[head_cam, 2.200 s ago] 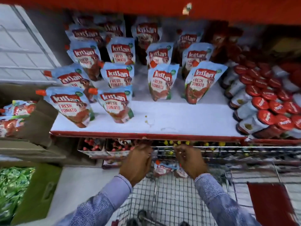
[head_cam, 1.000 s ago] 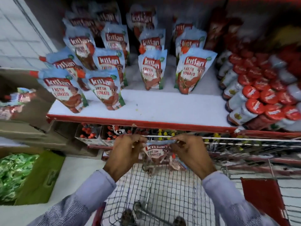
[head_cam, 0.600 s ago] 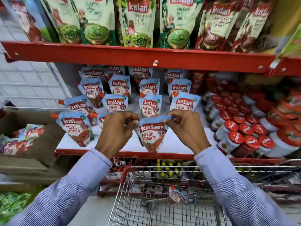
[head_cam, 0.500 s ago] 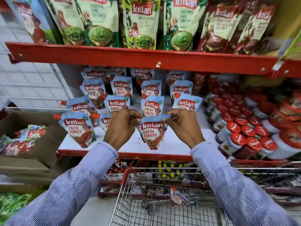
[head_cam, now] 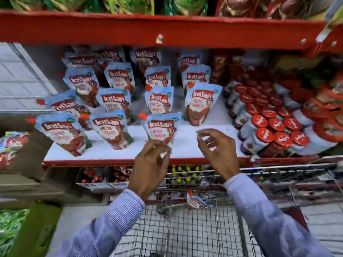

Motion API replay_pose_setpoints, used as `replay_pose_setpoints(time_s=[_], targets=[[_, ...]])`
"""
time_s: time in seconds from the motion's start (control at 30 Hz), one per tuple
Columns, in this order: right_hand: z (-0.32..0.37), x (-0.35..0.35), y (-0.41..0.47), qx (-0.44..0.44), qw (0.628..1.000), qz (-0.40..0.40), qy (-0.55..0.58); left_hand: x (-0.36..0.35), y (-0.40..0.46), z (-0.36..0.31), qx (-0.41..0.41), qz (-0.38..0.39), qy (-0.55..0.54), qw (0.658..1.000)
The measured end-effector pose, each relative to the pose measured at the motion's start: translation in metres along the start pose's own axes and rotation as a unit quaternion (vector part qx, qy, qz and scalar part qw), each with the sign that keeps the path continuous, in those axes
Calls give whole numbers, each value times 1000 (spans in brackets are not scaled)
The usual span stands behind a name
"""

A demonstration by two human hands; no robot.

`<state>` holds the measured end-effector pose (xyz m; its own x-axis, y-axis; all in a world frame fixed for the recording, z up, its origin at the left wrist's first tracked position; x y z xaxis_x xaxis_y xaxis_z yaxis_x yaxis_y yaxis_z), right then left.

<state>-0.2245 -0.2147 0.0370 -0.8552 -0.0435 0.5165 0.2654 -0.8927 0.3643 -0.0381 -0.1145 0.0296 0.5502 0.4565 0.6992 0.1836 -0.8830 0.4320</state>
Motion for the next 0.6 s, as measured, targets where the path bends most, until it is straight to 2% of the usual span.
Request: replay_pose_setpoints(time_s=[0.07,0.13,0.23,0.3,0.37,0.47,0.6], targets=[[-40,2,-39,-18,1000,15,-16,-47,-29,2,11,95,17,995],[-84,-5,-77,-54,994,70,-65,-98,-55,14,37,208,18,977],[-162,-27,-121,-167,948,200,-181,-177,-87,36,75,326,14,942],[-208,-48,-144,-212,912,271,-223,-221,-100,51,103,358,47,927],[-241,-68,-161,-218,892,322,-230,-257,-106,64,103,377,72,918],[-279,-91,-175,-194,881,346,-257,-299,-118,83,100,384,60,916],[-279,-92,-172,-132,883,353,-279,-299,-124,79,117,359,80,922]])
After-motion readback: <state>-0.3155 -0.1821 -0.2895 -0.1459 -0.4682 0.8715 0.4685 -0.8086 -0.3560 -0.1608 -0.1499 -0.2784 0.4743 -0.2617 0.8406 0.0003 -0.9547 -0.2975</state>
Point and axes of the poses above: each hand's wrist, its own y-axis towards the middle knuckle, its own x-axis out of the back of the hand, z = x × y, the point moved 3 cm from there along y, towards the middle knuckle
